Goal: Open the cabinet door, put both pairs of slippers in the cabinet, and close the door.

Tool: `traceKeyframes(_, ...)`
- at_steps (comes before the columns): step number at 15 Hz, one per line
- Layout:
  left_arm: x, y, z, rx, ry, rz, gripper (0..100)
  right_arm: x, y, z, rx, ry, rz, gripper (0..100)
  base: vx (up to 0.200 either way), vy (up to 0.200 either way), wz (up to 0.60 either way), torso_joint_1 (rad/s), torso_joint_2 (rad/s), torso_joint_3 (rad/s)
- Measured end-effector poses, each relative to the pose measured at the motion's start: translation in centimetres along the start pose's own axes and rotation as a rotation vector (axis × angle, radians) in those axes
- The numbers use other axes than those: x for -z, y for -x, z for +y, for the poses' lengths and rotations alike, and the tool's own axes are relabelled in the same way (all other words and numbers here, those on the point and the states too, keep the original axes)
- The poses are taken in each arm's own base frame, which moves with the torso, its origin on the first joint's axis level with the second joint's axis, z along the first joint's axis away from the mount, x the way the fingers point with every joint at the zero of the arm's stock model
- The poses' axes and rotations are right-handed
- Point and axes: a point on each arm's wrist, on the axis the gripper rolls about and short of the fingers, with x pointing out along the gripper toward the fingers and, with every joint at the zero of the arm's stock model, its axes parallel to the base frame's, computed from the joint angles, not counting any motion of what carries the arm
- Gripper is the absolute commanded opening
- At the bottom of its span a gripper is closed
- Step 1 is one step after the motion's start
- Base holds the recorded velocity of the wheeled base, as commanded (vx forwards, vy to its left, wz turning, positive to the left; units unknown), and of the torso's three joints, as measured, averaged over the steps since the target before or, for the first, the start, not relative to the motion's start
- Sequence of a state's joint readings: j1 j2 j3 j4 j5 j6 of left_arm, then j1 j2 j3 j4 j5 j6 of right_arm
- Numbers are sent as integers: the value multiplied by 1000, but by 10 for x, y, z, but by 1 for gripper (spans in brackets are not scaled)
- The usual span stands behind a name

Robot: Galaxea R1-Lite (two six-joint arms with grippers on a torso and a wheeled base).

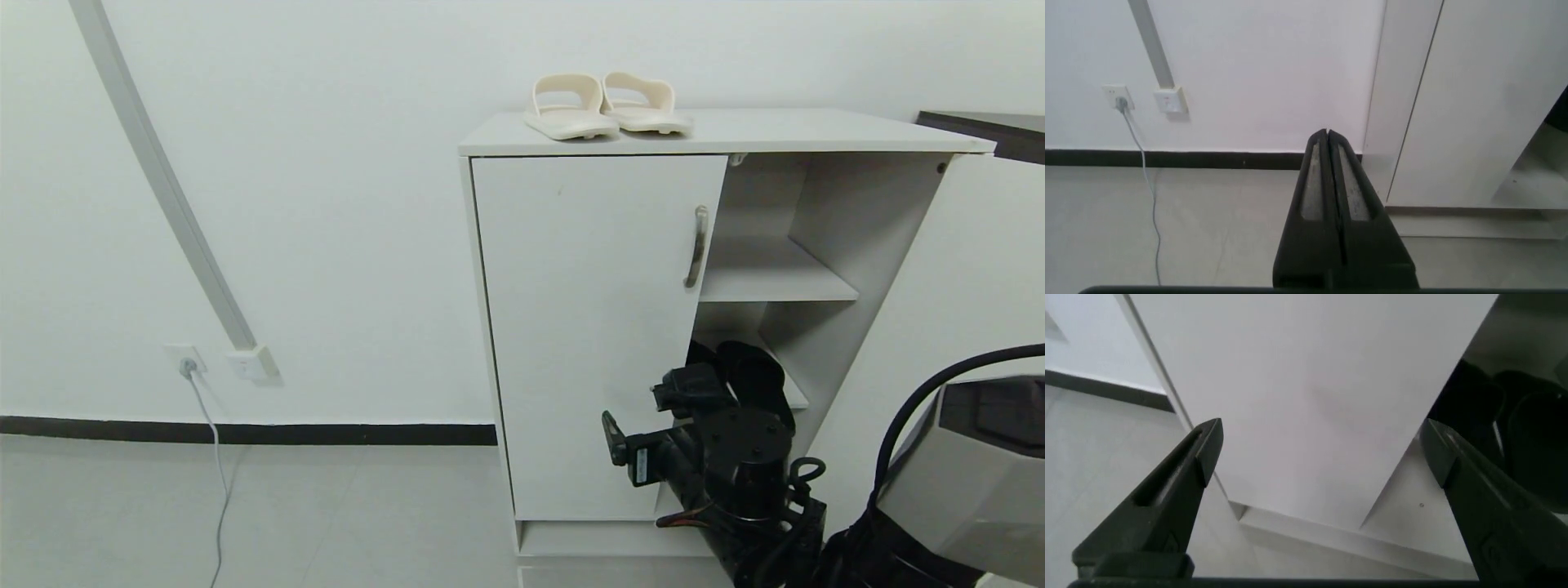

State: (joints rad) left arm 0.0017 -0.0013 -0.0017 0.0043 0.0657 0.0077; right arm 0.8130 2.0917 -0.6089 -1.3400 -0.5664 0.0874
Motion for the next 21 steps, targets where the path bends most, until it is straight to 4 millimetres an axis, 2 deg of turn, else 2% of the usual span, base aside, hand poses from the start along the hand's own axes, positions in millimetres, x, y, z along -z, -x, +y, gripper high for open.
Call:
traceKeyframes(5, 0, 0, 0, 0, 0, 1, 0, 0, 0, 0, -1, 8, -5, 100, 0, 0, 0, 2, -34, -33)
traceKeyframes(12, 0, 0, 0, 0, 0, 0, 0, 1, 0, 0, 0, 9, -3, 100, 0, 0, 0, 73, -399, -330)
traceKeyframes(21, 0, 0, 0, 0, -3, 0, 0, 0, -1, 0, 0, 7, -6, 100, 0, 0, 0, 156, -472, -324)
